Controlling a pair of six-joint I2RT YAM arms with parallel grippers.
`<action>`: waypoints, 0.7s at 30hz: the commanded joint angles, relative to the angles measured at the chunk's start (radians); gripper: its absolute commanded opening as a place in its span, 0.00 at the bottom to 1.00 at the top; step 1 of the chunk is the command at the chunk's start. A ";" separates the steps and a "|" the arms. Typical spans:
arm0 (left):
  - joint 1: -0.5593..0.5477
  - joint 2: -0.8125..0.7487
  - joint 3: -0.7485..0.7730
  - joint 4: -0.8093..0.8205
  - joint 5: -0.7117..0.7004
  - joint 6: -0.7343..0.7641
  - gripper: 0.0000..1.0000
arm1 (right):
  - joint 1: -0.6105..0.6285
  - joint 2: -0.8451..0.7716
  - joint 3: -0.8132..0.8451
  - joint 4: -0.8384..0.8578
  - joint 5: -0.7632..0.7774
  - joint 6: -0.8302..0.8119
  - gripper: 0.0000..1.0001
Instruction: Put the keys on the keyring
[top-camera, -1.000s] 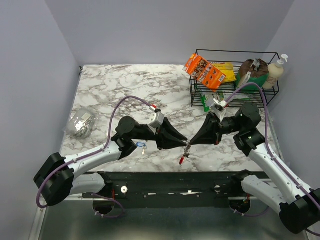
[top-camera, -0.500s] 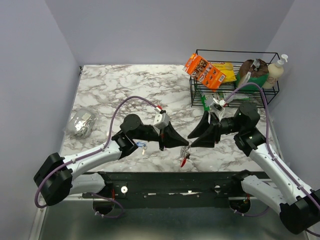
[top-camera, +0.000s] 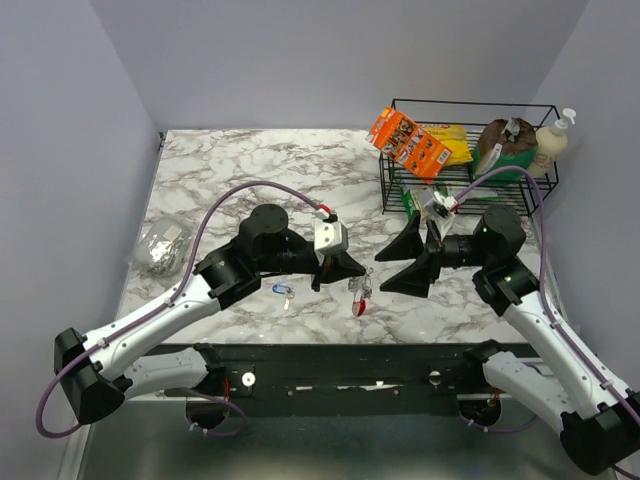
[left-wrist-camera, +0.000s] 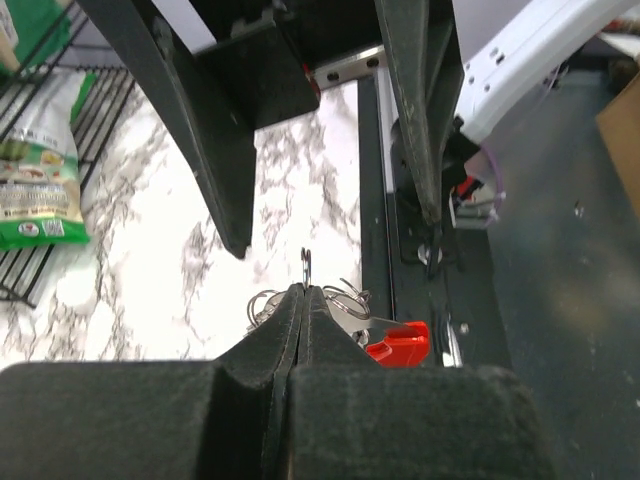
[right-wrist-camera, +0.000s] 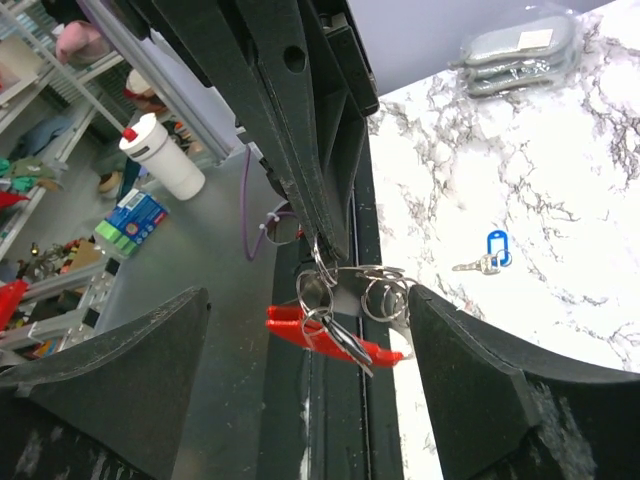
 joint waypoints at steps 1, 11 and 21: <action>-0.013 0.018 0.106 -0.241 -0.046 0.112 0.00 | 0.004 -0.006 0.037 -0.019 0.029 -0.013 0.88; -0.049 0.108 0.316 -0.483 -0.095 0.192 0.00 | 0.004 0.010 0.040 -0.014 0.010 -0.016 0.85; -0.075 0.187 0.414 -0.603 -0.109 0.227 0.00 | 0.009 0.047 0.048 -0.007 0.003 -0.010 0.75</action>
